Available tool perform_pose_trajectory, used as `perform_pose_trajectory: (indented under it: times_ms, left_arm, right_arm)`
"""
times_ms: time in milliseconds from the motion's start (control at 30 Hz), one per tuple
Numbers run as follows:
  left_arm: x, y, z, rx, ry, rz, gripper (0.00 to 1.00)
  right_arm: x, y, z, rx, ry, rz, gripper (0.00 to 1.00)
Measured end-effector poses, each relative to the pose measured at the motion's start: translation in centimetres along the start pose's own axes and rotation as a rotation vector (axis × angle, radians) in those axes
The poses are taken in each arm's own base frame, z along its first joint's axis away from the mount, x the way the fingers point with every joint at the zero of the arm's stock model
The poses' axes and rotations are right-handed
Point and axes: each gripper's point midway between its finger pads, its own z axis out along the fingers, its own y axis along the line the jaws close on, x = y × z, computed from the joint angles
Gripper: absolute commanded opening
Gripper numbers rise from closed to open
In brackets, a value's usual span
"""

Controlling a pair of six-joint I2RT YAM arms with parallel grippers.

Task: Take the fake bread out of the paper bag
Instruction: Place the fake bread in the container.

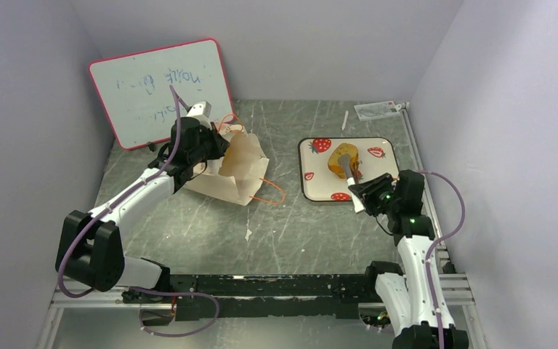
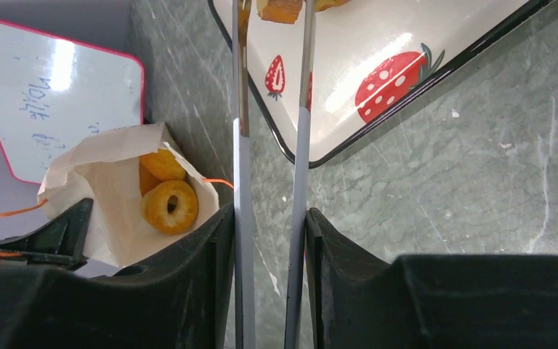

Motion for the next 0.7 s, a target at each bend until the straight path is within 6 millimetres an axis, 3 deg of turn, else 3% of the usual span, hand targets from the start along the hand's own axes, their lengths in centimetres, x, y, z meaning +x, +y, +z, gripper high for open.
perform_pose_trajectory:
  times_ms: [167,700]
  left_arm:
    - [0.0,0.0,0.0,0.001,0.0,0.0,0.07]
    - [0.0,0.0,0.0,0.001,0.0,0.001,0.07]
  right_arm:
    - [0.0,-0.1,-0.7,0.001,-0.02,-0.006,0.46]
    - [-0.2,-1.6,-2.3,0.061,-0.091,-0.007,0.45]
